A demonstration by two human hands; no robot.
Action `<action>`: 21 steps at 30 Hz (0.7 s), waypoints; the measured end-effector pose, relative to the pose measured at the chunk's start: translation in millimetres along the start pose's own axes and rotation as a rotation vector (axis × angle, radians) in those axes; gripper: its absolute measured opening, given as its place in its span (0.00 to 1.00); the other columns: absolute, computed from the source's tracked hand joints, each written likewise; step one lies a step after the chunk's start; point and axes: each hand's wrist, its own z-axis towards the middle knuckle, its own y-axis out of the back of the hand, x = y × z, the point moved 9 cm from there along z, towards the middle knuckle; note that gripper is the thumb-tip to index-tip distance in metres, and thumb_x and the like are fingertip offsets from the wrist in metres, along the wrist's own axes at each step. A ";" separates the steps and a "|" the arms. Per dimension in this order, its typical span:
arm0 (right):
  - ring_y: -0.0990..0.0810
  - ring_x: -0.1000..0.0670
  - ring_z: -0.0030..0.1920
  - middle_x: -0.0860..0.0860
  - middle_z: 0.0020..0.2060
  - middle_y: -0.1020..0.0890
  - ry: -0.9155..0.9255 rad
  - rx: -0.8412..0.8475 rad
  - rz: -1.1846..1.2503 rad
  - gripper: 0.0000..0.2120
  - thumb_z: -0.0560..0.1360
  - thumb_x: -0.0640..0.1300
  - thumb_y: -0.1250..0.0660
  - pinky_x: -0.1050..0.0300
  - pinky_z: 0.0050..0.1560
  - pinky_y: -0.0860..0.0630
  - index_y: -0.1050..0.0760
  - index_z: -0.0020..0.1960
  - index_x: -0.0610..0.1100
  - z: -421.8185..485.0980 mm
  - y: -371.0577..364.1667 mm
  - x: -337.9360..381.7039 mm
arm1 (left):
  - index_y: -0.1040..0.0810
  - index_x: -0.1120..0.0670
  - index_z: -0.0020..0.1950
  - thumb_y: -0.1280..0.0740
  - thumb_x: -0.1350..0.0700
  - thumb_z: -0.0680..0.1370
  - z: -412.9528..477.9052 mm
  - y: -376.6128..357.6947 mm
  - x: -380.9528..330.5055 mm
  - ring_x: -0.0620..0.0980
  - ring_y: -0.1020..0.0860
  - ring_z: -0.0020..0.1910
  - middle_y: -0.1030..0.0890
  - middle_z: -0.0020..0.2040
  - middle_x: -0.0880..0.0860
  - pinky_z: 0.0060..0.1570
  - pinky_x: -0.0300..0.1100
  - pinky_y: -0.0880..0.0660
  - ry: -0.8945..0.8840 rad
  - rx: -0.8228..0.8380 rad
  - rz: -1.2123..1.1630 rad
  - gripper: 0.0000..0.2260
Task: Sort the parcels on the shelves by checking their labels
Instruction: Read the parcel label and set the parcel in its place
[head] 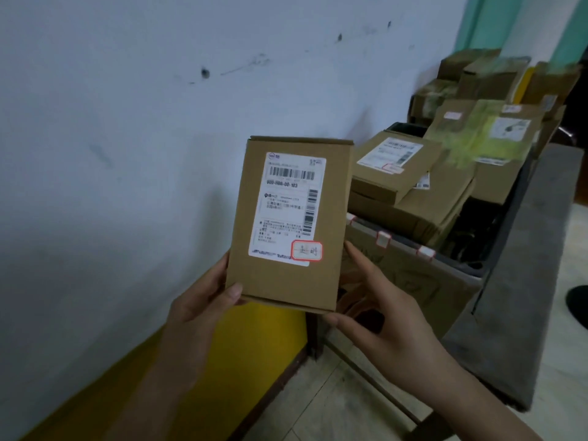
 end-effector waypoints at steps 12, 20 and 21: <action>0.22 0.62 0.60 0.70 0.62 0.25 0.007 -0.245 -0.133 0.42 0.72 0.65 0.33 0.70 0.59 0.26 0.53 0.79 0.68 48.3 99.8 -14.1 | 0.25 0.44 0.70 0.34 0.53 0.75 118.0 -90.1 -48.3 0.39 0.20 0.63 0.17 0.61 0.39 0.53 0.27 0.23 -0.169 0.133 -0.009 0.22; 0.30 0.71 0.63 0.71 0.62 0.29 -0.178 -0.338 -0.298 0.34 0.77 0.58 0.35 0.75 0.62 0.30 0.47 0.78 0.61 77.3 112.9 -35.8 | 0.22 0.37 0.62 0.37 0.53 0.82 186.1 -124.8 -49.7 0.29 0.23 0.59 0.18 0.57 0.33 0.53 0.24 0.27 -0.243 0.297 0.028 0.13; 0.28 0.69 0.63 0.68 0.62 0.27 -0.203 -0.367 -0.303 0.34 0.77 0.57 0.35 0.74 0.61 0.29 0.44 0.79 0.57 81.3 116.7 -38.4 | 0.21 0.36 0.61 0.37 0.52 0.82 196.9 -129.3 -51.0 0.31 0.22 0.60 0.18 0.58 0.34 0.54 0.27 0.27 -0.253 0.315 0.026 0.13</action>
